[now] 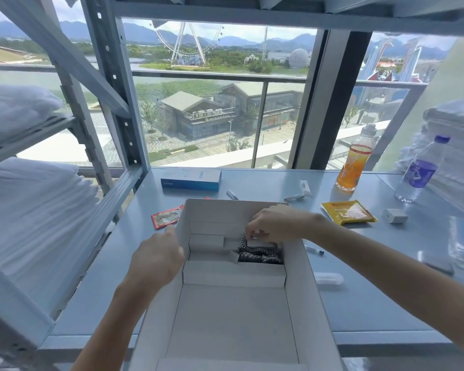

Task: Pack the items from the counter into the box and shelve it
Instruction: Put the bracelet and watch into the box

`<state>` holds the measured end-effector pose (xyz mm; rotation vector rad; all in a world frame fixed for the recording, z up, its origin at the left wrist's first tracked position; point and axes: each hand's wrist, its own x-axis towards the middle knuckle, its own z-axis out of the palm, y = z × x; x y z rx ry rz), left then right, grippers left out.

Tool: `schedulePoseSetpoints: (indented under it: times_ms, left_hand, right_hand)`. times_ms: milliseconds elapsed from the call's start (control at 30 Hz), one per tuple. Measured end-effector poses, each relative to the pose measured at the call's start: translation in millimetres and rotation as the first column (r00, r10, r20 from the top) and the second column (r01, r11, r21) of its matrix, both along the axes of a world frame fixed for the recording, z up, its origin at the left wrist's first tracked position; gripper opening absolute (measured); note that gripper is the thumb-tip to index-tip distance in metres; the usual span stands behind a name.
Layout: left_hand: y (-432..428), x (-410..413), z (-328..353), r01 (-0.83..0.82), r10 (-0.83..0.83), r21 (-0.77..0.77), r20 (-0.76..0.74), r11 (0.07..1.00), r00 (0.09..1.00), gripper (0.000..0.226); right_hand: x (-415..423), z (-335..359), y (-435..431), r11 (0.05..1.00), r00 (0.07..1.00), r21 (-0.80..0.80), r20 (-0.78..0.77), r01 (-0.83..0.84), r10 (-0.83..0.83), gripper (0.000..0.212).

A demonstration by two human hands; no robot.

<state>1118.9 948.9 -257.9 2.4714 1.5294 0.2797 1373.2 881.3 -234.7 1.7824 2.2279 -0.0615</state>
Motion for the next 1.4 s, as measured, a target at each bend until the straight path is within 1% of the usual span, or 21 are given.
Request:
schedulePoseSetpoints:
  times_ms: [33, 100, 133, 233, 333, 400, 467, 533, 567, 700, 800, 900, 1000, 1067, 1133, 1167, 1200, 1233, 1300, 1367, 1400]
  left_hand:
    - [0.8, -0.6, -0.6, 0.000, 0.000, -0.003, -0.001, 1.000, 1.000, 0.022]
    - [3.7, -2.8, -1.1, 0.004, -0.004, -0.019, 0.003, 1.000, 1.000, 0.027]
    - [5.1, -4.0, -0.8, 0.006, -0.005, -0.034, 0.006, 0.999, 1.000, 0.029]
    - [7.9, -7.3, 0.6, 0.003, -0.002, -0.075, 0.019, 0.997, 1.000, 0.031]
    - [9.0, -9.3, 1.4, -0.006, 0.009, -0.113, 0.026, 0.994, 1.000, 0.037]
    - [9.5, -10.1, 2.4, -0.013, 0.018, -0.136, 0.037, 0.991, 0.999, 0.033]
    - [9.6, -13.3, 2.9, -0.031, 0.039, -0.155, 0.047, 0.987, 0.998, 0.022]
    - [10.6, -21.5, 4.1, -0.063, 0.072, -0.161, 0.051, 0.985, 0.996, 0.005]
    - [11.6, -27.1, 5.0, -0.079, 0.090, -0.167, 0.057, 0.983, 0.994, 0.003]
    - [14.0, -50.3, 10.0, -0.151, 0.165, -0.184, 0.065, 0.971, 0.984, 0.006]
    - [15.7, -64.2, 10.8, -0.177, 0.193, -0.211, 0.060, 0.961, 0.979, 0.018]
    - [17.7, -79.2, 11.4, -0.218, 0.233, -0.207, 0.055, 0.954, 0.971, 0.007]
    - [18.4, -96.1, 10.7, -0.258, 0.274, -0.214, 0.049, 0.942, 0.960, 0.023]
    - [18.8, -105.7, 9.6, -0.290, 0.305, -0.212, 0.039, 0.933, 0.952, 0.028]
    - [21.3, -112.1, 7.4, -0.339, 0.348, -0.198, 0.010, 0.920, 0.937, 0.036]
    - [23.0, -113.4, 5.7, -0.362, 0.369, -0.185, 0.001, 0.914, 0.930, 0.037]
    - [24.0, -114.1, 4.7, -0.380, 0.386, -0.174, -0.002, 0.908, 0.922, 0.035]
    - [24.8, -113.8, 4.1, -0.389, 0.394, -0.162, -0.002, 0.907, 0.919, 0.034]
    - [26.3, -112.7, 3.5, -0.394, 0.397, -0.153, -0.011, 0.906, 0.918, 0.034]
    - [29.4, -111.4, 2.9, -0.402, 0.404, -0.151, -0.013, 0.903, 0.914, 0.038]
    - [31.0, -110.8, 2.5, -0.410, 0.412, -0.150, -0.016, 0.900, 0.911, 0.041]
  right_hand:
    - [-0.2, -0.5, -0.7, 0.999, 1.000, -0.047, 0.009, -0.003, 0.003, 0.020]
    - [0.1, -1.3, 0.7, 0.999, 1.000, -0.055, 0.013, -0.002, 0.002, 0.019]
    - [0.2, -1.0, 1.7, 0.999, 1.000, -0.032, -0.016, 0.008, -0.008, 0.019]
    - [2.2, 2.8, 1.0, 0.996, 0.979, 0.077, -0.200, 0.045, -0.028, 0.018]
    - [11.8, 12.8, -0.3, 0.979, 0.959, 0.197, -0.283, 0.053, 0.005, 0.016]
    - [20.5, 19.7, 0.0, 0.964, 0.953, 0.256, -0.303, 0.075, 0.007, 0.015]
    - [27.5, 23.0, 0.0, 0.956, 0.945, 0.282, -0.325, 0.082, 0.015, 0.014]
    - [30.1, 22.7, -1.5, 0.959, 0.936, 0.278, -0.346, 0.046, 0.056, 0.014]
    - [29.1, 21.5, -2.6, 0.962, 0.927, 0.273, -0.365, 0.018, 0.086, 0.015]
    - [14.9, 12.2, 3.6, 0.955, 0.877, 0.291, -0.441, -0.060, 0.190, 0.014]
    - [1.5, 6.4, 20.1, 0.937, 0.859, 0.339, -0.451, -0.085, 0.241, 0.016]
    - [-10.7, 5.6, 35.3, 0.935, 0.828, 0.343, -0.495, -0.093, 0.264, 0.017]
    - [-21.3, 6.3, 50.7, 0.916, 0.774, 0.383, -0.541, -0.119, 0.327, 0.015]
    - [-26.9, 6.0, 66.8, 0.882, 0.721, 0.464, -0.583, -0.082, 0.373, 0.016]
    - [-29.9, 3.4, 92.2, 0.855, 0.679, 0.518, -0.638, 0.027, 0.365, 0.019]
    - [-30.3, 2.1, 107.0, 0.856, 0.668, 0.509, -0.669, 0.092, 0.326, 0.022]
    - [-29.9, 0.1, 122.0, 0.870, 0.685, 0.474, -0.679, 0.132, 0.266, 0.026]
    - [-28.1, -5.1, 136.8, 0.900, 0.732, 0.415, -0.653, 0.132, 0.194, 0.030]
    - [-22.7, -24.3, 162.4, 0.975, 0.840, 0.204, -0.541, 0.084, 0.041, 0.041]
    - [-15.6, -51.0, 176.3, 0.995, 0.926, 0.011, -0.368, 0.096, -0.085, 0.045]
    - [-12.5, -64.2, 178.4, 0.993, 0.950, -0.036, -0.291, 0.110, -0.115, 0.041]
